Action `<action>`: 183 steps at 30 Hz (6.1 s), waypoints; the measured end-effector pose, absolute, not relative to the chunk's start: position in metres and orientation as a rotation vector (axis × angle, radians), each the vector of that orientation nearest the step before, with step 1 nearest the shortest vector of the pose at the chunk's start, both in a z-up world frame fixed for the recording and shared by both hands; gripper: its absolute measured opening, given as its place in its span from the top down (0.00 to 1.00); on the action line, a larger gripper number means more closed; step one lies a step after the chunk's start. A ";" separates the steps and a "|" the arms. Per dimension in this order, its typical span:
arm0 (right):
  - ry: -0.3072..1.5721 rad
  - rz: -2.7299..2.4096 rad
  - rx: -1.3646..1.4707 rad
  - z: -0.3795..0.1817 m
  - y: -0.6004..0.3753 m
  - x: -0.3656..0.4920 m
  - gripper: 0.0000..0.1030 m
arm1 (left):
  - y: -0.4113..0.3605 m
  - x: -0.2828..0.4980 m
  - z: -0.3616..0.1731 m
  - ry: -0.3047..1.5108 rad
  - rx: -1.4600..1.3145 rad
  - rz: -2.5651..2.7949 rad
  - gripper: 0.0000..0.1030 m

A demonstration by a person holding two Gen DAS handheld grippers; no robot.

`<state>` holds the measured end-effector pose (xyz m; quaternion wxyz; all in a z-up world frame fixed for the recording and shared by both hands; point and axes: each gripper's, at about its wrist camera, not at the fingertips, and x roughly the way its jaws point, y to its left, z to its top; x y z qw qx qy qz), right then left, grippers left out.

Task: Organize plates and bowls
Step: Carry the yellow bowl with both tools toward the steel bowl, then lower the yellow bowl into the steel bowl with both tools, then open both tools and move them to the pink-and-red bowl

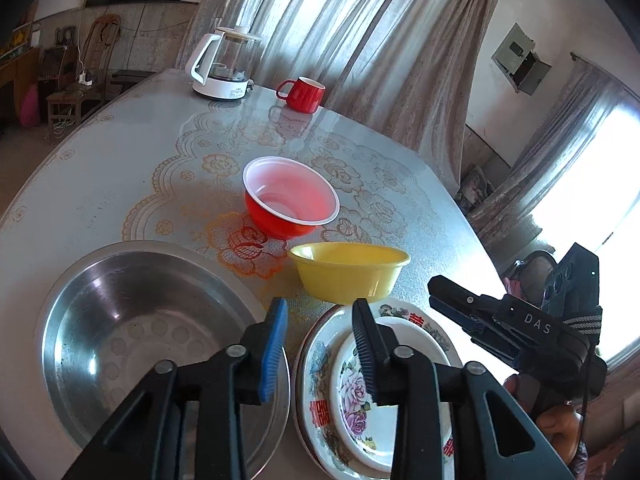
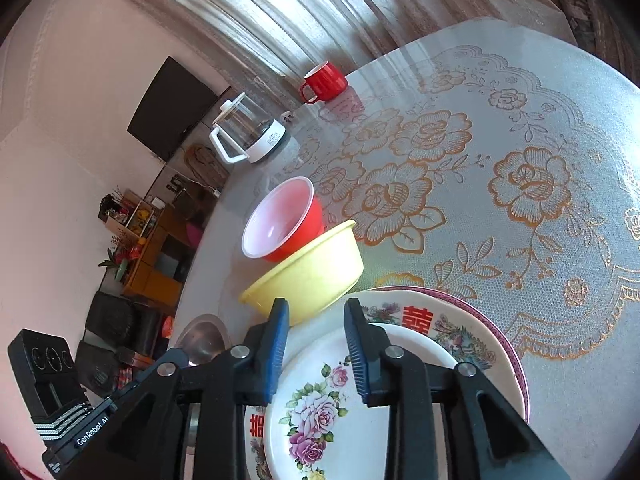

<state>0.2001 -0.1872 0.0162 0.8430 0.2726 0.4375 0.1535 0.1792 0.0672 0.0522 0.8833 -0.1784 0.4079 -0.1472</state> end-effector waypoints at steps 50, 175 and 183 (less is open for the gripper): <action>1.013 0.236 0.594 -0.020 -0.206 0.286 0.75 | 0.019 0.285 0.012 1.029 -0.481 -0.325 0.51; 0.874 0.422 0.135 0.022 -0.038 0.133 0.55 | 0.152 0.087 0.019 0.738 -0.209 0.016 0.49; 0.880 0.384 0.202 0.020 -0.062 0.134 0.50 | 0.140 0.085 0.029 0.716 -0.161 0.004 0.45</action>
